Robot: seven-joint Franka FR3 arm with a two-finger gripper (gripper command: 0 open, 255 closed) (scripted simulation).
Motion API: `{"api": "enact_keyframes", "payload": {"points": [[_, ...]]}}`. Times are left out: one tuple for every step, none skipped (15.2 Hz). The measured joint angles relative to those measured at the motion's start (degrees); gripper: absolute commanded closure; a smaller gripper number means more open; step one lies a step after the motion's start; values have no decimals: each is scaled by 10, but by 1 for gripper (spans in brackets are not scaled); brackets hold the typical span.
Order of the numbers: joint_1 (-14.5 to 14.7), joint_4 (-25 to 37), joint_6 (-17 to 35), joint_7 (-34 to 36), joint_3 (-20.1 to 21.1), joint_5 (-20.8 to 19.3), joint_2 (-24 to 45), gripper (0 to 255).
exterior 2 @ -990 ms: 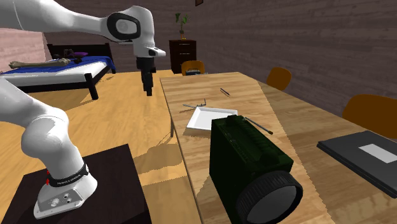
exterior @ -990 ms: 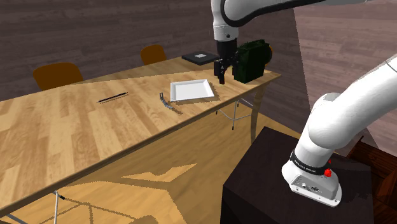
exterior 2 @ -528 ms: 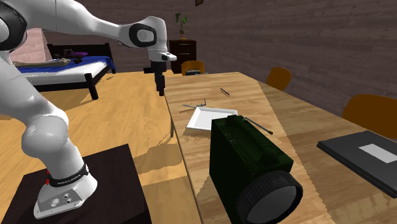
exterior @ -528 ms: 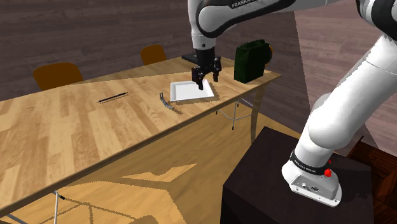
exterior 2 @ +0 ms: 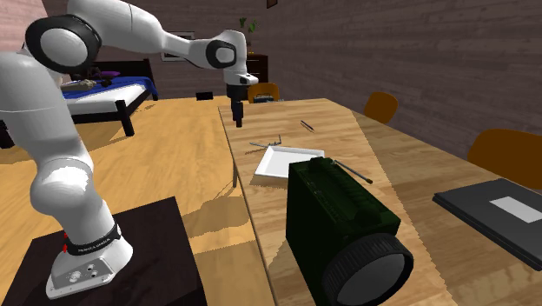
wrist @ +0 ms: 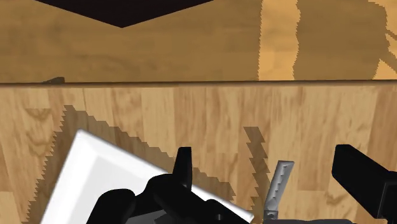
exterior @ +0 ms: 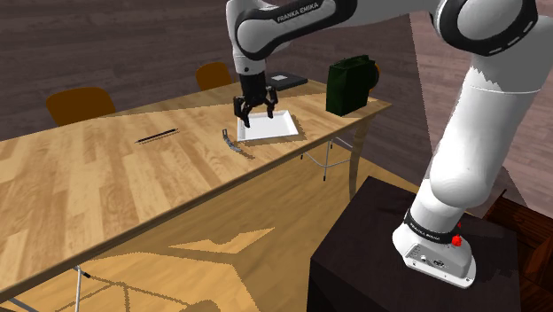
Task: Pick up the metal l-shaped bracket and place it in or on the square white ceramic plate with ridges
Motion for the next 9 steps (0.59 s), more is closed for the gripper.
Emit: {"api": "enact_keyframes", "payload": {"points": [[3, 23, 1, 12, 2, -2, 23, 0], [5, 48, 0, 21, 3, -5, 45, 0], [8, 70, 0, 31, 5, -8, 65, 0], [11, 98, -2, 39, 5, -11, 90, 0], [14, 127, -7, 48, 5, -14, 112, 0], [18, 157, -12, 58, 6, -17, 135, 0], [21, 173, -14, 64, 6, -19, 148, 0], [22, 178, -11, 67, 5, -20, 155, 0], [23, 180, -6, 69, 5, -20, 162, 0]]}}
